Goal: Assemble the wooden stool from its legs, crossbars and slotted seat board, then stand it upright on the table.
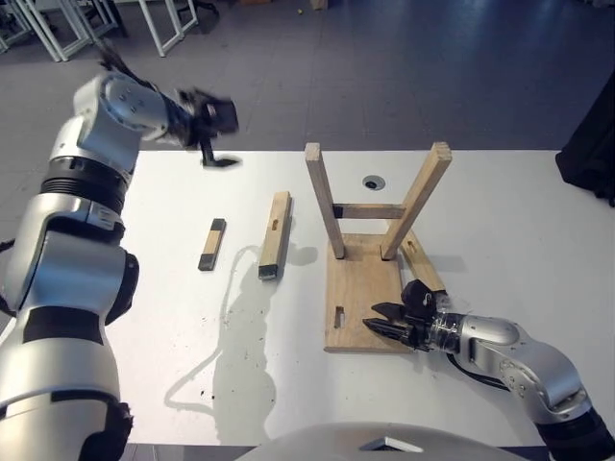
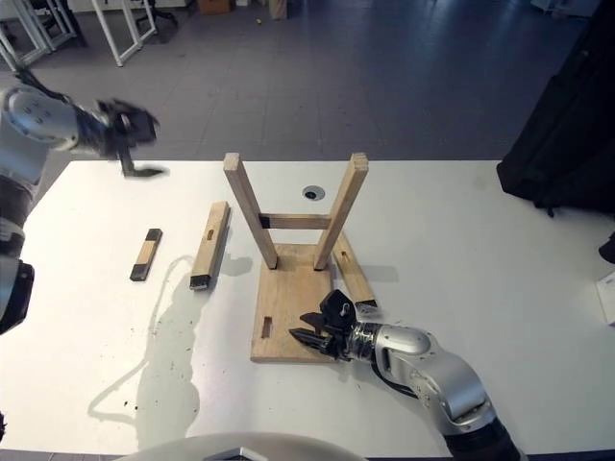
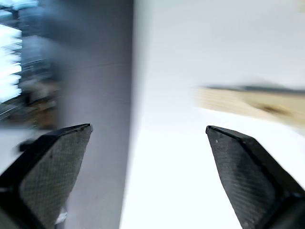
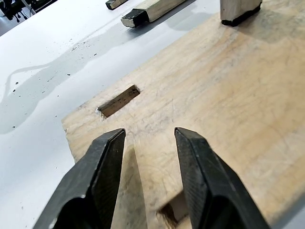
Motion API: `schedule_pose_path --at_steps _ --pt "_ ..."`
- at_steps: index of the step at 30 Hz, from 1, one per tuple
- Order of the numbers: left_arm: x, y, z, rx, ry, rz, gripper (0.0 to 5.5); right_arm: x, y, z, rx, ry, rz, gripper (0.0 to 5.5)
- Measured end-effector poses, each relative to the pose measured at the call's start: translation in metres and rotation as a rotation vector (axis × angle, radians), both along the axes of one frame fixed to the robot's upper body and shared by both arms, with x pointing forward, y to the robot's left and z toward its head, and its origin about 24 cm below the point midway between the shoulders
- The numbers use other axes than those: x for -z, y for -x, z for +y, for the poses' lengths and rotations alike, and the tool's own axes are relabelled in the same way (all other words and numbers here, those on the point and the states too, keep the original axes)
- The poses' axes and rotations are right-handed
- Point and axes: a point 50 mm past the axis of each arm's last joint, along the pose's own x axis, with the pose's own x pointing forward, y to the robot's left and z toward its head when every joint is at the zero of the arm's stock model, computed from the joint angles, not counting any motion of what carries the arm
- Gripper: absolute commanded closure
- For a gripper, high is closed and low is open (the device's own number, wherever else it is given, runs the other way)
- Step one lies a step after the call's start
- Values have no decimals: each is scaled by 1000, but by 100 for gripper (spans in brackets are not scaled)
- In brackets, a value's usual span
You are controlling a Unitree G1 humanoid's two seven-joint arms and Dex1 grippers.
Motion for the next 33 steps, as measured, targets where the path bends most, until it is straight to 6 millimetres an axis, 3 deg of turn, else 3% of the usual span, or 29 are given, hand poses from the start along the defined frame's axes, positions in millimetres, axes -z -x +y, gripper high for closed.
schedule_pose_path --at_steps 3,5,7,9,13,18,19,20,22,27,31,32,33 --pt "-31 10 -61 158 574 -83 142 -2 0 3 1 -21 -14 359" --pt "-26 24 -89 215 848 -11 167 -3 0 4 -2 -25 -19 359" --pt "-9 40 -99 163 1012 73 197 -3 0 4 1 -23 -18 359" --pt "-1 53 -96 13 1103 84 197 1 3 4 12 -8 1 359" --pt "-45 71 -103 66 1172 -62 197 2 5 5 15 -1 14 359" --pt "-42 73 -113 93 1209 -114 197 2 7 6 17 3 12 359" --pt "-32 69 -116 73 1181 -94 197 2 7 6 17 3 13 359" --pt "-10 63 -120 24 1129 -43 197 2 8 7 16 2 14 359" --pt "56 52 -125 -122 1025 134 197 2 8 7 14 3 16 359" --pt "71 63 -129 -110 972 102 197 3 8 8 12 6 19 359" --pt "62 74 -141 31 1146 249 197 3 10 9 11 3 22 359" --pt "42 79 -140 111 1227 235 197 2 11 10 7 -2 18 359" --pt "8 85 -134 223 1310 174 197 2 11 10 5 -5 15 359"
